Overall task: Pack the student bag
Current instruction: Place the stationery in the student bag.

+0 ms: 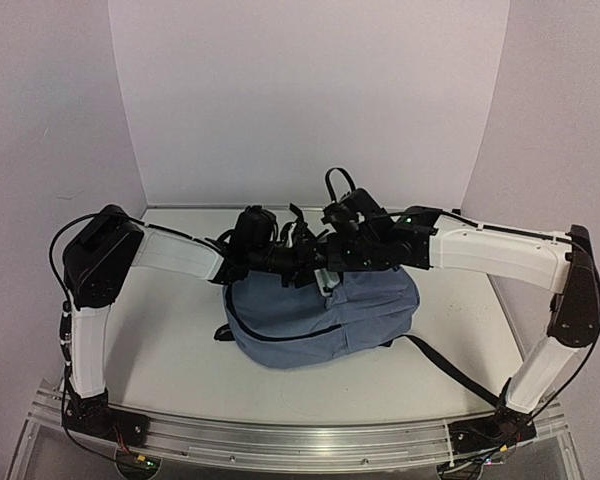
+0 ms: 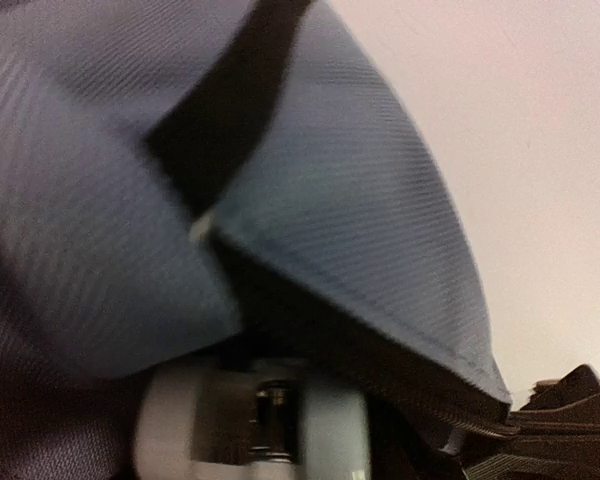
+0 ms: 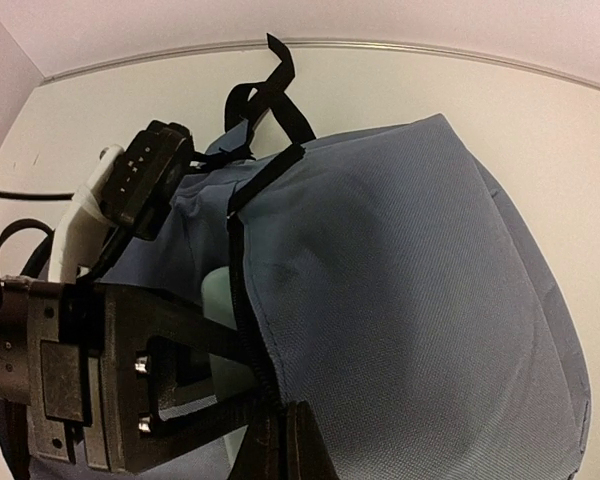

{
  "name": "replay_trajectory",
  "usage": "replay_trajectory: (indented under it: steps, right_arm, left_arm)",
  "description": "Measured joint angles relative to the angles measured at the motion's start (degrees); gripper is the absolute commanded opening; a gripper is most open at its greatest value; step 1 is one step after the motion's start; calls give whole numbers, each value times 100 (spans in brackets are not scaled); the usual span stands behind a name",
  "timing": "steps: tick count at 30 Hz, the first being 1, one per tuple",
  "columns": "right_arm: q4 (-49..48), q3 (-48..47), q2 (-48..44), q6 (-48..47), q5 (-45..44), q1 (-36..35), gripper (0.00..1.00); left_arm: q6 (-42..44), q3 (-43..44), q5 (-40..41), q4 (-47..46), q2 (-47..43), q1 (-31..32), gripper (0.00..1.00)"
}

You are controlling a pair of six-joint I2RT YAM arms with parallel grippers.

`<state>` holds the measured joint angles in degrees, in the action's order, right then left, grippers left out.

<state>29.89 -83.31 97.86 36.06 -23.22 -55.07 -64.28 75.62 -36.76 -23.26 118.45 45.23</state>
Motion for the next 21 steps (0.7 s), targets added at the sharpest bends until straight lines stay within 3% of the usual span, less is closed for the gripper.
replay_trajectory:
  steps: [4, 12, 17, 21]
  right_arm:
    - [-77, 68, -66, 19, 2, 2, 0]
    - [-121, 97, -109, 21, 6, 0, 0]
    - [-127, 97, -109, 19, 12, 0, 0]
    - [-140, 97, -109, 19, 17, 0, 0]
  left_arm:
    - [401, 102, 147, 310, -98, 25, 82]
    - [942, 2, 549, 1173, -580, 62, 96]
    - [1086, -202, 723, 1497, -883, 60, 97]
    - [1097, -291, 746, 1576, -957, 63, 89]
